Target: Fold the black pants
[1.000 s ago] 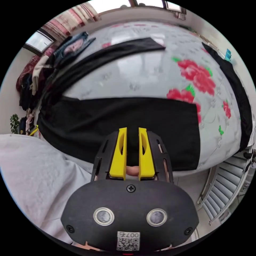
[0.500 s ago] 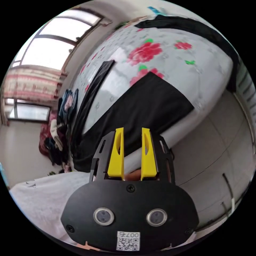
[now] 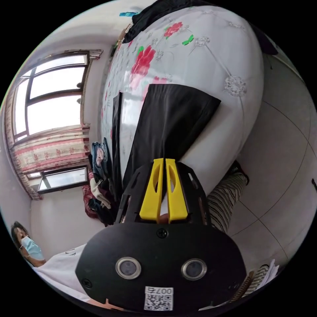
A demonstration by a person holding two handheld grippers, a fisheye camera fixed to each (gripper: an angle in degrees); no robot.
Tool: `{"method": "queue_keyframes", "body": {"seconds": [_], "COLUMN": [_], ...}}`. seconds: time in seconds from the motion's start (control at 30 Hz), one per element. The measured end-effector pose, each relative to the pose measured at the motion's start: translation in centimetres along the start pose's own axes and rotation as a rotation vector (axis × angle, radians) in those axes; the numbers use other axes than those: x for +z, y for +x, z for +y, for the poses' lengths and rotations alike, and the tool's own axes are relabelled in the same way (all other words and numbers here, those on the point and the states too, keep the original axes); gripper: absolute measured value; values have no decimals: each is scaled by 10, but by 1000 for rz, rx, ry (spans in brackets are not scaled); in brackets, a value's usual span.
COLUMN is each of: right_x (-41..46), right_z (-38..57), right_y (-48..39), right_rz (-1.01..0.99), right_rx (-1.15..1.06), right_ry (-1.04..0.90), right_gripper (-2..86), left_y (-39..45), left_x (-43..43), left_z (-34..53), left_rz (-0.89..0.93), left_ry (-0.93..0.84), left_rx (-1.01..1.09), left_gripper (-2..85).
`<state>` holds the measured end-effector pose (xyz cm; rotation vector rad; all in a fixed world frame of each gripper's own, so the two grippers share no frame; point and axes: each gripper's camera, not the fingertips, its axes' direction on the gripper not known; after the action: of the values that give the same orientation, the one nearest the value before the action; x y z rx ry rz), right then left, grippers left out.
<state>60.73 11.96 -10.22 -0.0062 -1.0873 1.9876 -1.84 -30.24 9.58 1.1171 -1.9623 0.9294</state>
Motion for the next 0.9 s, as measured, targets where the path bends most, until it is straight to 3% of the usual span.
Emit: {"method": "queue_keyframes", "body": {"seconds": [0.2,0.33,0.43,0.6,0.73,0.9], "right_x": [-41,-94,-136,-141,-127,-117], "right_z": [19,43,67,103,121,126], "right_y": [-36,-82,-118,-127,-133,-193], "right_rz": [-149,-423,-527,-350,-323,-269], "right_rx": [-144,-272,-419,-411,-367,-473], "right_ry": [17,99,169,157,185,210], "right_gripper": [-2,-3,-3,-3,-3,-4], "left_y": [11,40,75,72,62,84], "left_x": [-56,-111,-155,-162,-148,-153], "left_z": [19,29,31,33,38,15], "left_rz": [194,361,340,209,306,317], "left_ry": [109,158,157,55,95,158], "left_rx": [3,58,172,119,5,-17], "left_gripper": [-9,-10,-10,-10,-10,-10]}}
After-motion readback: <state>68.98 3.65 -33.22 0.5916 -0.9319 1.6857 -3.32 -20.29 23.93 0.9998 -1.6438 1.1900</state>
